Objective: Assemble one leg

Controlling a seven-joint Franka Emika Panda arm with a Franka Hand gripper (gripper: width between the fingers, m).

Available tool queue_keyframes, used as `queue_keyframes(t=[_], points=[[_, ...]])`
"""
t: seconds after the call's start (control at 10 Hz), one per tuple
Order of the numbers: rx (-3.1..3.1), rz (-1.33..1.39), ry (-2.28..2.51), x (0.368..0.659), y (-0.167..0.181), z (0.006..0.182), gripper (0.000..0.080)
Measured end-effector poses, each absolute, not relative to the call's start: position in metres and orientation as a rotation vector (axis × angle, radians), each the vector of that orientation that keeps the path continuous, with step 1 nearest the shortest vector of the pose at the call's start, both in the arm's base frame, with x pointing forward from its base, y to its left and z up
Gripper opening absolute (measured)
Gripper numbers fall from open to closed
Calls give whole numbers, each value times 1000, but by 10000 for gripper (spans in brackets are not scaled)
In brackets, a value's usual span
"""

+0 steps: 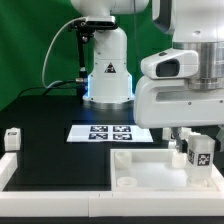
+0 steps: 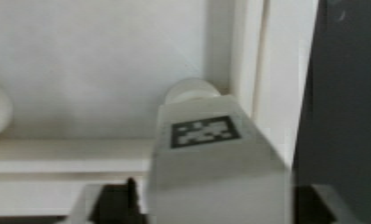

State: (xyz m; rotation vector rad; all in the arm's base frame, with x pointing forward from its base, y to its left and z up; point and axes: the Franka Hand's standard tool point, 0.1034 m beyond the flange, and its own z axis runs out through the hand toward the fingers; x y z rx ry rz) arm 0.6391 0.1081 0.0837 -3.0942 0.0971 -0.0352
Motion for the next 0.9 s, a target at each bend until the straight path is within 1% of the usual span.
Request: queue_keyframes(t=[0.1, 0.3, 0.5, 0.9], points=[[-3087, -32, 222, 639, 108, 84, 285], [-3057, -48, 461, 640, 109, 83, 285], [-2969, -91, 826, 641, 110, 83, 285], [-2474, -5, 1720, 641, 105, 81, 285]])
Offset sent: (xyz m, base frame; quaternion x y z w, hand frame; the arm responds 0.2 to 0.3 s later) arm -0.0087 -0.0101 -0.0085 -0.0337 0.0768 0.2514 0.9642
